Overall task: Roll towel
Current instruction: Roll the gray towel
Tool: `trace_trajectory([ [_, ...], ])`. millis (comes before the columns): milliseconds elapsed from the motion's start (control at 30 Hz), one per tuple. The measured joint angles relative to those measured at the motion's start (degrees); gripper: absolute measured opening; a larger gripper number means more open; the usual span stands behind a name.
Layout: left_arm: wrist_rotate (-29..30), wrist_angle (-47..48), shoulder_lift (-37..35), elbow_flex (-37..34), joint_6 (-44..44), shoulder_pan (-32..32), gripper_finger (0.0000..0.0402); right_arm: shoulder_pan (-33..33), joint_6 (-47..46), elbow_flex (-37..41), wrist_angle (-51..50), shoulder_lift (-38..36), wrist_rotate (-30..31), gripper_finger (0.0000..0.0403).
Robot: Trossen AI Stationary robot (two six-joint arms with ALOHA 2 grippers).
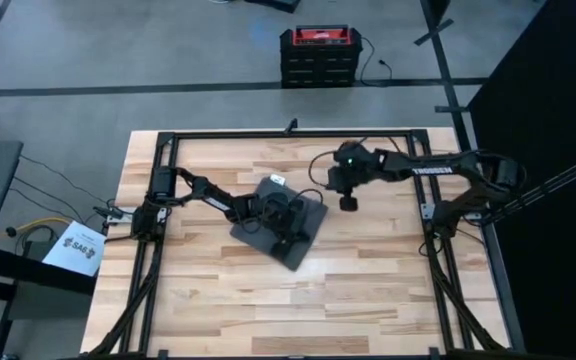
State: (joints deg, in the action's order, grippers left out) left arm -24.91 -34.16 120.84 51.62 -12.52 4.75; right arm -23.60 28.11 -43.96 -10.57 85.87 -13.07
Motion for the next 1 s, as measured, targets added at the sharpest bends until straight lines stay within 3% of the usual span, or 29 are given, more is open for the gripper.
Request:
trace_trajectory([
  [233, -9.00, 1.53, 0.11, -0.07, 4.90, -0.72, 0.0000, 6.35, 1.55, -0.03, 4.08, 6.76, -0.54, 0.0001],
  [400, -9.52, 2.89, 0.02, -0.07, 5.15, -1.41, 0.0000, 13.63, -3.03, 0.59, 6.12, 8.36, -0.94, 0.0000],
  [600, -8.06, 4.66, -0.74, -0.04, 4.50, -1.55, 0.0000, 20.59, -7.41, 0.59, 2.96, 4.54, -0.92, 0.0000],
  [867, -7.11, 6.57, -2.21, -0.13, 3.34, -2.02, 0.0000, 12.22, 4.08, 0.59, 3.49, 2.50, 4.18, 0.0000],
  [1000, -7.03, 7.84, -2.43, -0.13, 3.34, -2.05, 0.0000, 7.33, 8.73, 0.59, 11.27, 5.47, -3.79, 0.0000],
])
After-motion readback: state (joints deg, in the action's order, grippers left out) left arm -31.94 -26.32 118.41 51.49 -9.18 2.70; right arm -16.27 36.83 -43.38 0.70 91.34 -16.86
